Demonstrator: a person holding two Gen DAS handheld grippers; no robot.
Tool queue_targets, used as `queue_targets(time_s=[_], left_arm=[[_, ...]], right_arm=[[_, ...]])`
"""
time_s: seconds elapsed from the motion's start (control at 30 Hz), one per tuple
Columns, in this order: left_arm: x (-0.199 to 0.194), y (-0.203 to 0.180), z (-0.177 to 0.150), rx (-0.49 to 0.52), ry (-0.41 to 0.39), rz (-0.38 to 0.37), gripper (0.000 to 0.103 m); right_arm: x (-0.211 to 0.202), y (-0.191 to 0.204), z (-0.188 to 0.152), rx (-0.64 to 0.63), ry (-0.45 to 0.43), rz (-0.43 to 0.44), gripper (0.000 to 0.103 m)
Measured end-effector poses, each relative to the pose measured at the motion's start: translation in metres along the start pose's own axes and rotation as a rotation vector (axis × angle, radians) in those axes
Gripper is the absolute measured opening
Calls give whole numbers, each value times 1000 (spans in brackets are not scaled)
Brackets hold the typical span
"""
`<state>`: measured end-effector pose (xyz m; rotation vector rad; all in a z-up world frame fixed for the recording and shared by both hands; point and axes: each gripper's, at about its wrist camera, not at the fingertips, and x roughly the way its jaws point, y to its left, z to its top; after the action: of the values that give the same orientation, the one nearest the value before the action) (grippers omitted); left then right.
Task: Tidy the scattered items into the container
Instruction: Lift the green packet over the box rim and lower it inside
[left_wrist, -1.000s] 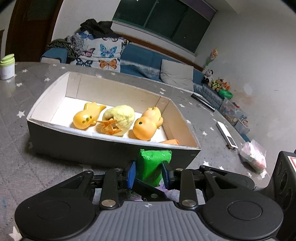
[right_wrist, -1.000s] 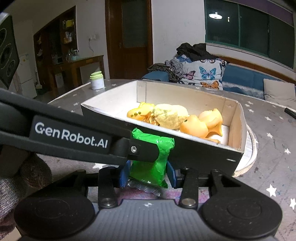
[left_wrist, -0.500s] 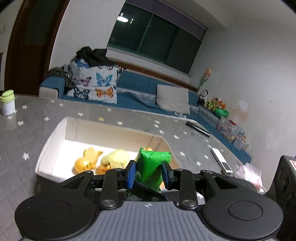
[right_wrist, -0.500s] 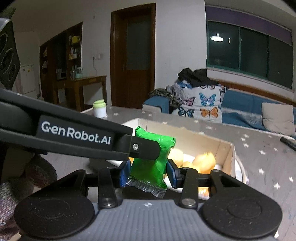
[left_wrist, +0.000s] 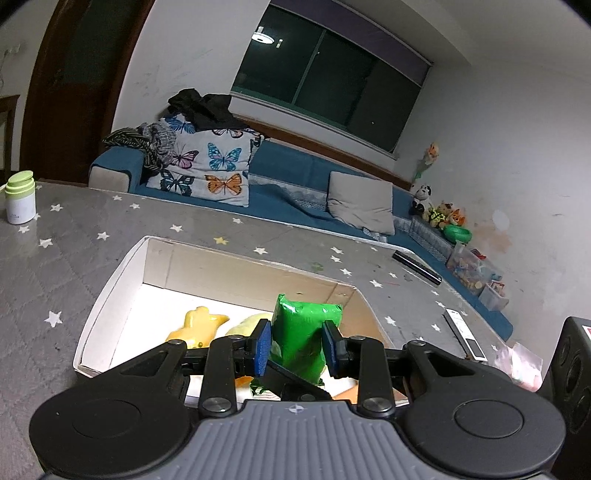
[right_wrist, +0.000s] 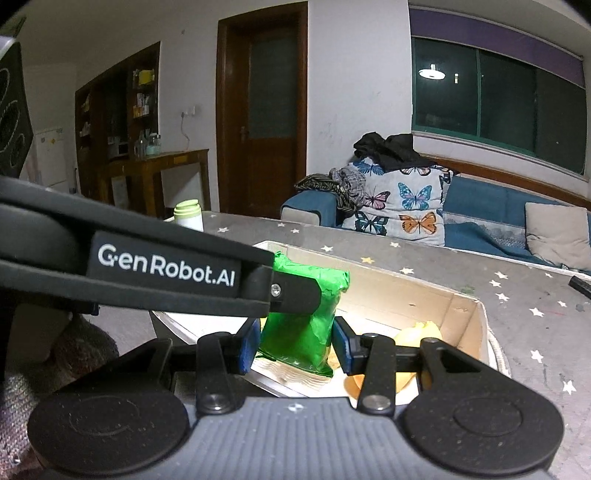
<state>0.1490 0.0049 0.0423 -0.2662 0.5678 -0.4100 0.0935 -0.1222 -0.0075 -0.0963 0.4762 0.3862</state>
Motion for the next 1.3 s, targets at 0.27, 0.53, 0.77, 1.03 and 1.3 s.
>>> queue_targets(time_s=[0.27, 0.53, 0.77, 1.03, 1.3], left_arm=[[10, 9, -4, -15, 19, 14, 32], [12, 10, -8, -12, 35, 20, 32], [6, 7, -9, -13, 29, 18, 32], [-4, 3, -12, -8, 33, 30, 32], [-27, 6, -19, -42, 20, 64, 33]], right_arm=[[14, 2, -6, -6, 26, 1, 42], [17, 2, -13, -4, 52, -3, 42], [8, 0, -15, 7, 42, 0, 43], [-8, -3, -17, 10, 22, -9, 45], [-32, -5, -23, 9, 2, -19, 61]])
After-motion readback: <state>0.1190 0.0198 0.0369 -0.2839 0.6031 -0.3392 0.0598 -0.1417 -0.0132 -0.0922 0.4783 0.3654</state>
